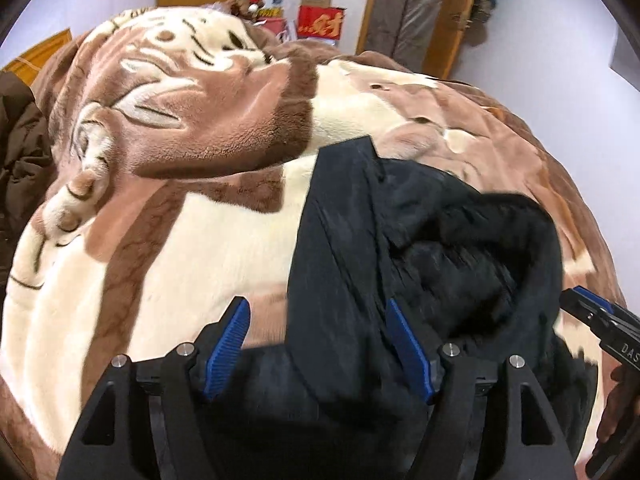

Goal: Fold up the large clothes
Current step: 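Grasp the jacket hem with both tools and lift it toward the hood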

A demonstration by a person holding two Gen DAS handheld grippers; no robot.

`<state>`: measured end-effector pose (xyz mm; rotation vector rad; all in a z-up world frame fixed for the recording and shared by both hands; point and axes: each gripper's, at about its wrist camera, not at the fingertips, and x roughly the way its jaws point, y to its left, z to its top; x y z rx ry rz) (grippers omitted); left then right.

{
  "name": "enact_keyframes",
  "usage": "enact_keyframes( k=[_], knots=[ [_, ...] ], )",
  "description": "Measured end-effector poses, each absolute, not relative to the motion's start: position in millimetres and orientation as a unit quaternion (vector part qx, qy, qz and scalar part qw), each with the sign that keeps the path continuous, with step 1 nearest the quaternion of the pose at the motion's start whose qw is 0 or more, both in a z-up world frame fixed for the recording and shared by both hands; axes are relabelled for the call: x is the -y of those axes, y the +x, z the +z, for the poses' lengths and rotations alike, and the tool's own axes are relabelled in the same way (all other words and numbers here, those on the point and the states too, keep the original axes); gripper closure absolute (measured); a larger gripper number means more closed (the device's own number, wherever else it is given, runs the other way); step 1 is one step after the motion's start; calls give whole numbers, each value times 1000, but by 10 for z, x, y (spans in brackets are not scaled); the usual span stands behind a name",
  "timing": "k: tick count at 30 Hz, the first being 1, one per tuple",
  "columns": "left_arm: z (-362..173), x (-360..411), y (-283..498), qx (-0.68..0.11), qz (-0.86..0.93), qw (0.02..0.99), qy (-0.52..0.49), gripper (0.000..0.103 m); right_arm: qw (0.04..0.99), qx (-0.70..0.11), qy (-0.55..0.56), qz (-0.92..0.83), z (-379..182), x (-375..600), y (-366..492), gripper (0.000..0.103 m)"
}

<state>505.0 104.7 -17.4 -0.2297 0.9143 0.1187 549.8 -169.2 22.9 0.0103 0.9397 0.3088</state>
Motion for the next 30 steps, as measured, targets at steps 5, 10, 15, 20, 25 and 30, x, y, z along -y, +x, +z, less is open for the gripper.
enact_keyframes(
  k=[5,10,15,20,25,30],
  knots=[
    [-260,-992,5411,-447,57,885,-118,30,884,-449,-32,126,198,1588,5903,51],
    [-443,-902,5650,-466,50,878,-98,83,865,-490,-52,98,-4,1569,6220,52],
    [-389,-929,5454,-453,38,886,-96,100,872,-472,-34,123,131,1605,6038,94],
    [-12,-1023,4941,-401,21,907,-125,100,895,-420,-20,148,567,1685,5513,94],
    [298,-1084,4228,-365,4,918,-156,100,907,-382,1,176,923,1831,4800,95],
    [299,-1058,3548,-363,3,918,-159,100,906,-381,39,180,920,2058,4112,95]
  ],
)
